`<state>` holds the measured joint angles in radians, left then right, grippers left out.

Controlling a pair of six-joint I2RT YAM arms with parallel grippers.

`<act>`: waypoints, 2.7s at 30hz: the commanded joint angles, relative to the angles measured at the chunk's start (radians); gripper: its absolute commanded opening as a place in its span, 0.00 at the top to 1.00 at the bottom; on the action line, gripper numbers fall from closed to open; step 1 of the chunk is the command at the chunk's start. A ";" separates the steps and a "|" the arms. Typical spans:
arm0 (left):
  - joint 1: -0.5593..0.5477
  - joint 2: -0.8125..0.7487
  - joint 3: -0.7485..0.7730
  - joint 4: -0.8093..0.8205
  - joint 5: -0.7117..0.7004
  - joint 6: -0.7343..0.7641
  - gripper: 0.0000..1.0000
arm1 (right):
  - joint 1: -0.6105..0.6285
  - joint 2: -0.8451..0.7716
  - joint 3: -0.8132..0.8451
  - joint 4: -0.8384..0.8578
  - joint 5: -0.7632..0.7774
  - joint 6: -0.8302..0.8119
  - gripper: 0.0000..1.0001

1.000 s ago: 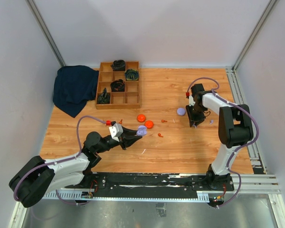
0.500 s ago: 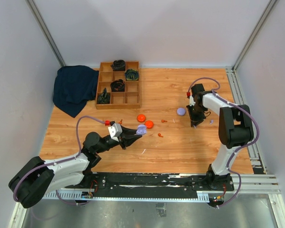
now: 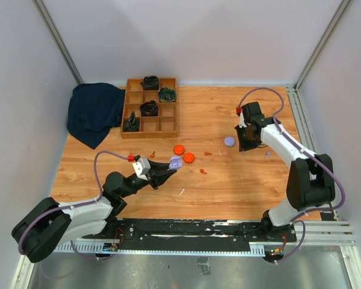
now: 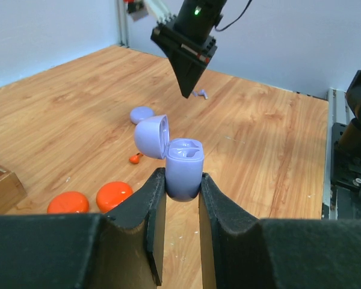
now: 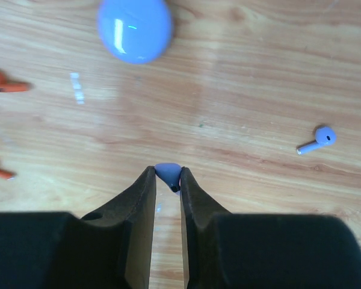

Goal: Insert the wireless bluetooth earbuds into the charging case
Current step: Pick up the earbud from the center of the board, then place the earbud in the charging case.

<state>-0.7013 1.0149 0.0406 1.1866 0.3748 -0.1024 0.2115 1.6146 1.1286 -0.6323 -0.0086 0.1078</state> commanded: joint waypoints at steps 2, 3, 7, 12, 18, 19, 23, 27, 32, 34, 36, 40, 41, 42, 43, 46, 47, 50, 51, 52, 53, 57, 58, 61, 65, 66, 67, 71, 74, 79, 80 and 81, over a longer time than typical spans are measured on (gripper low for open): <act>0.006 0.013 -0.008 0.121 -0.033 0.005 1.00 | 0.107 -0.167 0.003 0.031 0.043 0.073 0.85; 0.006 0.014 -0.005 0.124 -0.035 0.008 1.00 | 0.127 -0.194 0.007 0.038 0.045 0.086 0.85; 0.006 0.012 0.006 0.139 -0.039 0.025 1.00 | 0.224 -0.302 0.017 0.069 0.093 0.126 0.84; 0.006 0.016 0.034 0.134 -0.049 0.043 1.00 | 0.361 -0.414 0.031 0.115 0.143 0.164 0.83; 0.006 0.034 0.046 0.192 -0.073 0.065 1.00 | 0.542 -0.512 0.029 0.192 0.235 0.191 0.82; 0.006 0.041 0.050 0.203 -0.076 0.068 1.00 | 0.567 -0.525 0.028 0.208 0.246 0.198 0.82; 0.006 0.065 0.058 0.245 -0.068 0.080 1.00 | 0.676 -0.562 0.006 0.291 0.274 0.223 0.81; 0.006 0.090 0.061 0.300 -0.052 0.087 1.00 | 0.774 -0.568 -0.005 0.374 0.285 0.225 0.81; 0.006 0.119 0.064 0.364 -0.043 0.072 1.00 | 0.876 -0.556 -0.046 0.514 0.286 0.225 0.81; 0.006 0.131 0.064 0.387 -0.041 0.059 1.00 | 0.900 -0.553 -0.067 0.568 0.284 0.224 0.80; 0.006 0.137 0.065 0.399 -0.037 0.047 1.00 | 0.915 -0.545 -0.080 0.607 0.277 0.227 0.80; 0.006 0.142 0.067 0.401 -0.037 0.037 1.00 | 0.934 -0.522 -0.079 0.635 0.257 0.229 0.80; 0.006 0.142 0.067 0.403 -0.037 0.034 1.00 | 0.939 -0.515 -0.080 0.641 0.256 0.228 0.80; 0.006 0.143 0.067 0.405 -0.037 0.031 1.00 | 0.944 -0.507 -0.081 0.646 0.253 0.229 0.80; 0.006 0.143 0.067 0.408 -0.035 0.027 1.00 | 0.948 -0.499 -0.084 0.650 0.255 0.232 0.80; 0.006 0.143 0.070 0.411 -0.029 0.017 1.00 | 0.956 -0.480 -0.091 0.666 0.256 0.241 0.80; 0.006 0.142 0.070 0.412 -0.026 0.015 1.00 | 0.958 -0.475 -0.092 0.667 0.257 0.242 0.80; 0.006 0.139 0.068 0.415 -0.027 0.012 1.00 | 0.963 -0.462 -0.090 0.665 0.277 0.241 0.80; 0.006 0.138 0.068 0.414 -0.026 0.010 1.00 | 0.963 -0.459 -0.094 0.664 0.284 0.238 0.80; 0.006 0.135 0.068 0.415 -0.027 0.009 1.00 | 0.965 -0.457 -0.098 0.662 0.289 0.241 0.80; 0.006 0.136 0.068 0.415 -0.027 0.008 1.00 | 0.965 -0.455 -0.099 0.660 0.291 0.245 0.80; 0.006 0.134 0.070 0.418 -0.029 0.004 1.00 | 0.965 -0.448 -0.107 0.658 0.294 0.256 0.80; 0.006 0.135 0.070 0.417 -0.029 0.003 1.00 | 0.965 -0.443 -0.107 0.657 0.290 0.257 0.80; 0.006 0.136 0.068 0.421 -0.035 0.000 1.00 | 0.966 -0.432 -0.100 0.646 0.278 0.264 0.80; 0.006 0.139 0.067 0.435 -0.041 -0.006 1.00 | 0.967 -0.429 -0.109 0.640 0.283 0.269 0.80; 0.006 0.142 0.067 0.435 -0.039 -0.008 1.00 | 0.967 -0.429 -0.111 0.641 0.288 0.269 0.80; 0.006 0.142 0.068 0.435 -0.035 -0.009 1.00 | 0.967 -0.428 -0.113 0.644 0.291 0.268 0.80; 0.006 0.148 0.067 0.444 -0.035 -0.013 1.00 | 0.967 -0.415 -0.115 0.642 0.292 0.269 0.80; 0.006 0.150 0.068 0.447 -0.036 -0.016 1.00 | 0.967 -0.404 -0.113 0.640 0.284 0.274 0.80; 0.006 0.157 0.068 0.452 -0.039 -0.020 1.00 | 0.965 -0.402 -0.100 0.623 0.292 0.267 0.72; 0.006 0.158 0.068 0.453 -0.041 -0.020 1.00 | 0.966 -0.404 -0.096 0.616 0.292 0.265 0.68; 0.006 0.160 0.068 0.453 -0.042 -0.020 1.00 | 0.966 -0.407 -0.091 0.612 0.292 0.262 0.64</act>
<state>-0.7013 1.1667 0.0845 1.5246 0.3370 -0.1207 1.1637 1.2121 1.0267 -0.0048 0.2615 0.3695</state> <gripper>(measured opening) 0.267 0.303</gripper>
